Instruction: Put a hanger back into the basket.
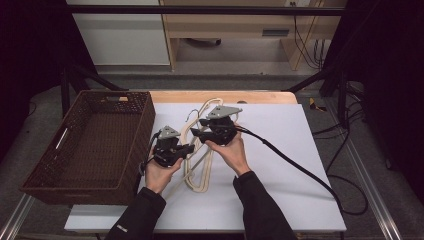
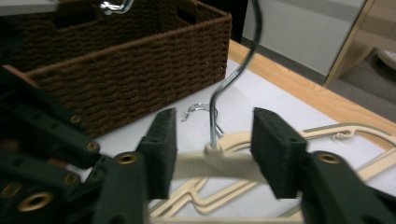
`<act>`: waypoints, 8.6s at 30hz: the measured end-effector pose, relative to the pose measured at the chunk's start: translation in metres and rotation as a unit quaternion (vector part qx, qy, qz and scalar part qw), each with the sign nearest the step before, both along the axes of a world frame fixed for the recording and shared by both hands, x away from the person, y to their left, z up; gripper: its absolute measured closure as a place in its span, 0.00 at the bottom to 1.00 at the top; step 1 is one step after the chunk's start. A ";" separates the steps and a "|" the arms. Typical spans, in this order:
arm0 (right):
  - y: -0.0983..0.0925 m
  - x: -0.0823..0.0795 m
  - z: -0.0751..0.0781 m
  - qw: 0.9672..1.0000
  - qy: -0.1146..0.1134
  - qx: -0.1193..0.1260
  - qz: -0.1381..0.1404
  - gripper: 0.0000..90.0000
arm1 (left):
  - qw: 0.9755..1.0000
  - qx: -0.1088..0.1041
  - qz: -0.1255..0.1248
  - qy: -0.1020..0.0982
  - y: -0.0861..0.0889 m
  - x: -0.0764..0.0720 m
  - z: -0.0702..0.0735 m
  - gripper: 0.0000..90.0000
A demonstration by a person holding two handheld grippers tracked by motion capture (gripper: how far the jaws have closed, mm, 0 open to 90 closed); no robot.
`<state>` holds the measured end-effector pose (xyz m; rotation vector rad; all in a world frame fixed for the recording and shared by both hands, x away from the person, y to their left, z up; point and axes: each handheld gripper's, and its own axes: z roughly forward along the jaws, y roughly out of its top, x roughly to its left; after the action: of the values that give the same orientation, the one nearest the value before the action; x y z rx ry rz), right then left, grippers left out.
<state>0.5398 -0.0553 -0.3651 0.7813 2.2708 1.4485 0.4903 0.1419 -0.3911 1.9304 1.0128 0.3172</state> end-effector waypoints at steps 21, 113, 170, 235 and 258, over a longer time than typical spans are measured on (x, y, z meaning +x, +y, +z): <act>-0.161 -0.102 -0.003 0.994 -0.010 0.071 -0.086 0.18 | 0.994 0.041 -0.065 -0.074 0.048 -0.046 0.097 0.96; -0.197 -0.124 -0.023 0.988 -0.009 0.052 -0.143 0.06 | 0.972 0.117 0.203 -0.008 0.272 -0.004 0.042 0.60; -0.208 -0.120 -0.025 0.986 -0.007 0.068 -0.153 0.05 | 0.997 -0.002 0.004 -0.082 0.021 -0.024 0.011 0.11; -0.203 -0.117 -0.032 0.988 0.005 0.057 -0.145 0.05 | 0.984 0.130 0.073 0.099 0.019 0.032 -0.068 0.86; -0.200 -0.117 -0.032 0.989 0.007 0.055 -0.138 0.05 | 0.972 0.163 0.113 0.123 0.013 0.020 -0.068 0.88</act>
<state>0.4227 -0.2558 -0.3969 1.0937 2.0083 1.4467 0.5104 0.1546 -0.4589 2.1903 1.4211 0.4010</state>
